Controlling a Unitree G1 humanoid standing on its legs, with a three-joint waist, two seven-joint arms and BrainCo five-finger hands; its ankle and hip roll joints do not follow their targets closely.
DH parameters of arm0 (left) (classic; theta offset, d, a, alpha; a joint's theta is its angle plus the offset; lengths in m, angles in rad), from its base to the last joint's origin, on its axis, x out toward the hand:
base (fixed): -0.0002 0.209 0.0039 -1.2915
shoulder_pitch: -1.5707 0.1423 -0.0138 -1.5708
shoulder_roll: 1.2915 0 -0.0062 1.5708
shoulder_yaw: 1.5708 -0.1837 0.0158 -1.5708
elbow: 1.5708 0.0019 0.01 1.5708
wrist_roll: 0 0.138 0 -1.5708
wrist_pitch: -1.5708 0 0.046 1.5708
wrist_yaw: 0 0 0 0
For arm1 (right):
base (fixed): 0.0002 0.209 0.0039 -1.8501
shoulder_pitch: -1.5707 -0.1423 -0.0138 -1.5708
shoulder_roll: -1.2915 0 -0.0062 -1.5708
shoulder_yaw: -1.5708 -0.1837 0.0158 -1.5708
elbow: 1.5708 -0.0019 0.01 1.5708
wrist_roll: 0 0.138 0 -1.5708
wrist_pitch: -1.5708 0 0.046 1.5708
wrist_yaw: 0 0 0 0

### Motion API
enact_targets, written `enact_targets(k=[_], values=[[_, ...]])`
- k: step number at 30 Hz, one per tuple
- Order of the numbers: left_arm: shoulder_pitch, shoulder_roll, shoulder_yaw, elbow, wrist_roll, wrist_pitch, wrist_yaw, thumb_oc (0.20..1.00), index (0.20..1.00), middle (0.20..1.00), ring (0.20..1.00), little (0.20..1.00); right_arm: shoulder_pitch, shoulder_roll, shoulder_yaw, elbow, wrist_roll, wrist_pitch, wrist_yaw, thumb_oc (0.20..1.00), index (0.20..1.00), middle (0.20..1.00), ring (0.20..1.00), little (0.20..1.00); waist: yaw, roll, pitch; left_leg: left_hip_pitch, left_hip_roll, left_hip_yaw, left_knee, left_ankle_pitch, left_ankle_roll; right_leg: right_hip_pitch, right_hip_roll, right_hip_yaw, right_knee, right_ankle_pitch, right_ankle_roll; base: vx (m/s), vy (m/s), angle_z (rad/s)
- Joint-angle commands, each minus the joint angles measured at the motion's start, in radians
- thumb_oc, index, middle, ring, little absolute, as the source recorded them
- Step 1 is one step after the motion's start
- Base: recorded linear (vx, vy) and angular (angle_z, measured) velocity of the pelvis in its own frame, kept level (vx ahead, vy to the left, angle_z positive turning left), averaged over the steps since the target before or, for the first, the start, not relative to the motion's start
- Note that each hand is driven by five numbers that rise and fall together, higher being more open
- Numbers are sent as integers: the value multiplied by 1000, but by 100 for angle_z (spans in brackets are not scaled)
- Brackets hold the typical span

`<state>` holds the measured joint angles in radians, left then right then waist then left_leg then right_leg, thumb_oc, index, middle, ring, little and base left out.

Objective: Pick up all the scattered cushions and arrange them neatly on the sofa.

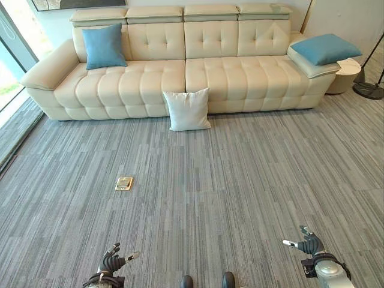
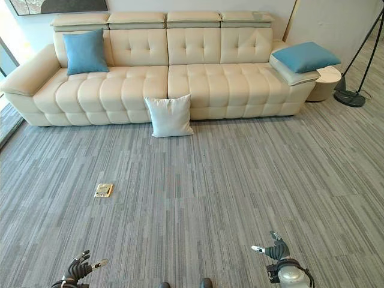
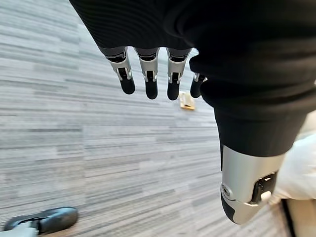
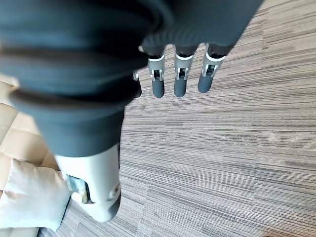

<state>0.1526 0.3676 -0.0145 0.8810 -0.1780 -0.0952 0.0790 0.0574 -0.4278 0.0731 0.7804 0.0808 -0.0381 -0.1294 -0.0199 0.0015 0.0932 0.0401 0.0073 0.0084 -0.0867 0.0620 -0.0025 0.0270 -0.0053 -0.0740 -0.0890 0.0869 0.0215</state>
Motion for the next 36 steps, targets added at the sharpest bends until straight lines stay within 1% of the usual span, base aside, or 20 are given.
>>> enact_targets(k=[1, 4, 7, 10, 12, 13, 17, 21, 23, 25, 27, 28, 29, 30, 31, 32, 33, 34, 35, 36], values=[[-42, 39, 30, 33, -34, -26, 15, 1000, 1000, 1000, 1000, 1000, -35, -18, -16, 5, 37, -29, -20, 1000, 1000, 1000, 1000, 1000, 6, -37, -14, 24, -15, 22, -1, -104, -35, 28, -42, -7, 2, -91, 94, 0, 0, 0], [-46, 28, 17, 20, -49, -26, 10, 1000, 1000, 1000, 1000, 1000, -33, -12, -13, 1, 40, -29, -21, 1000, 1000, 1000, 1000, 1000, 8, -41, -12, 21, -15, 23, 2, -104, -33, 26, -42, -5, 2, -91, 94, 18, 11, -3], [-45, 37, 1, -21, -35, -27, 7, 1000, 1000, 1000, 1000, 1000, -34, -15, -15, -24, 38, -27, -25, 1000, 1000, 1000, 1000, 1000, 10, -44, -5, 7, -17, 24, 20, -111, -28, 20, -45, -3, 5, -91, 94, 23, 23, -7], [-37, 51, 5, -89, -47, -34, 8, 1000, 1000, 1000, 1000, 1000, -34, -18, -24, -54, 42, -32, -32, 1000, 1000, 1000, 1000, 1000, 12, -51, 7, -36, -23, 25, 75, -130, -21, 4, -52, 0, 19, -94, 94, -3, 21, -2], [-36, 52, 5, -90, -47, -33, 8, 1000, 1000, 1000, 1000, 1000, -33, -18, -24, -54, 42, -32, -32, 1000, 1000, 1000, 1000, 1000, 12, -52, 6, -38, -23, 26, 78, -131, -21, 2, -52, 0, 20, -95, 94, -2, 36, -2], [-39, 56, 9, -123, -60, -37, 12, 1000, 1000, 1000, 1000, 1000, -40, -19, -23, -63, 43, -32, -36, 1000, 1000, 1000, 1000, 1000, 16, -56, 13, -75, -28, 25, 117, -145, -14, -15, -60, 1, 39, -102, 93, 2, 51, -1], [-44, 66, 8, -157, -58, -40, 18, 1000, 1000, 1000, 1000, 1000, -44, -19, -21, -83, 41, -31, -37, 1000, 1000, 1000, 1000, 1000, 19, -61, 19, -108, -33, 28, 155, -160, -10, -35, -70, -1, 61, -107, 93, 16, 70, -2], [-46, 72, 11, -185, -64, -45, 23, 1000, 1000, 1000, 1000, 1000, -51, -16, -18, -101, 41, -31, -42, 1000, 1000, 1000, 1000, 1000, 25, -70, 29, -141, -43, 31, 195, -180, -4, -50, -85, 1, 74, -108, 103, 56, 107, -2], [-43, 76, 16, -193, -69, -45, 25, 1000, 1000, 1000, 1000, 1000, -56, -12, -13, -109, 36, -28, -42, 1000, 1000, 1000, 1000, 1000, 31, -73, 32, -154, -50, 32, 211, -194, 6, -64, -97, 8, 92, -108, 112, 47, 103, -1], [-40, 77, 22, -192, -72, -46, 27, 1000, 1000, 1000, 1000, 1000, -57, -7, -7, -116, 28, -23, -38, 1000, 1000, 1000, 1000, 1000, 36, -72, 35, -157, -55, 33, 221, -211, 20, -91, -110, 15, 149, -113, 125, 72, 155, -14], [-35, 81, 28, -193, -72, -43, 27, 1000, 1000, 1000, 1000, 1000, -59, -7, 3, -129, 16, -23, -31, 1000, 1000, 1000, 1000, 1000, 34, -70, 48, -148, -64, 31, 236, -228, 34, -133, -119, 29, 250, -95, 139, 108, 193, -21], [-37, 84, 27, -192, -67, -40, 25, 1000, 1000, 1000, 1000, 1000, -63, -10, 14, -143, 8, -24, -26, 1000, 1000, 1000, 1000, 1000, 25, -59, 68, -130, -66, 16, 245, -243, 51, -186, -111, 55, 366, -75, 139, 96, 163, -20], [-38, 84, 27, -192, -67, -40, 25, 1000, 1000, 1000, 1000, 1000, -64, -10, 14, -143, 8, -24, -26, 1000, 1000, 1000, 1000, 1000, 26, -59, 68, -130, -66, 17, 246, -244, 51, -189, -112, 56, 370, -77, 139, 117, 157, -23], [-41, 80, 24, -189, -66, -40, 25, 1000, 1000, 1000, 1000, 1000, -64, -7, 20, -150, 5, -23, -24, 1000, 1000, 1000, 1000, 1000, 20, -51, 76, -116, -66, 7, 243, -246, 54, -217, -101, 64, 410, -76, 133, 241, 97, -5], [-46, 70, 15, -173, -57, -41, 22, 1000, 1000, 1000, 1000, 1000, -63, -9, 27, -157, 2, -24, -18, 1000, 1000, 1000, 1000, 1000, 8, -45, 79, -64, -72, -6, 217, -250, 53, -261, -69, 52, 397, -97, 112, 247, 94, -11], [-46, 69, 15, -173, -57, -41, 22, 1000, 1000, 1000, 1000, 1000, -63, -10, 27, -157, 2, -24, -18, 1000, 1000, 1000, 1000, 1000, 6, -44, 81, -58, -71, -8, 214, -251, 52, -256, -68, 49, 397, -99, 112, 392, 35, 11], [-51, 67, 11, -163, -56, -40, 23, 1000, 1000, 1000, 1000, 1000, -63, -12, 33, -166, 2, -28, -20, 1000, 1000, 1000, 1000, 1000, -3, -45, 84, -10, -72, -9, 178, -248, 45, -292, -59, 1, 321, -86, 111, 205, -15, 16], [-51, 66, 11, -163, -56, -41, 23, 1000, 1000, 1000, 1000, 1000, -63, -13, 33, -166, 2, -28, -20, 1000, 1000, 1000, 1000, 1000, -5, -43, 85, -6, -70, -12, 176, -249, 44, -287, -58, -2, 318, -86, 110, 316, -26, 24], [-52, 64, 5, -160, -56, -39, 23, 1000, 1000, 1000, 1000, 1000, -62, -14, 40, -168, 3, -27, -19, 1000, 1000, 1000, 1000, 1000, -12, -50, 85, 23, -77, -15, 159, -253, 42, -322, -52, -31, 258, -61, 115, 285, -34, 13], [-54, 60, 0, -158, -53, -36, 21, 1000, 1000, 1000, 1000, 1000, -54, -18, 38, -174, 6, -27, -18, 1000, 1000, 1000, 1000, 1000, -26, -45, 89, 61, -73, -28, 145, -268, 36, -334, -42, -56, 198, -43, 122, 393, -29, 5]])
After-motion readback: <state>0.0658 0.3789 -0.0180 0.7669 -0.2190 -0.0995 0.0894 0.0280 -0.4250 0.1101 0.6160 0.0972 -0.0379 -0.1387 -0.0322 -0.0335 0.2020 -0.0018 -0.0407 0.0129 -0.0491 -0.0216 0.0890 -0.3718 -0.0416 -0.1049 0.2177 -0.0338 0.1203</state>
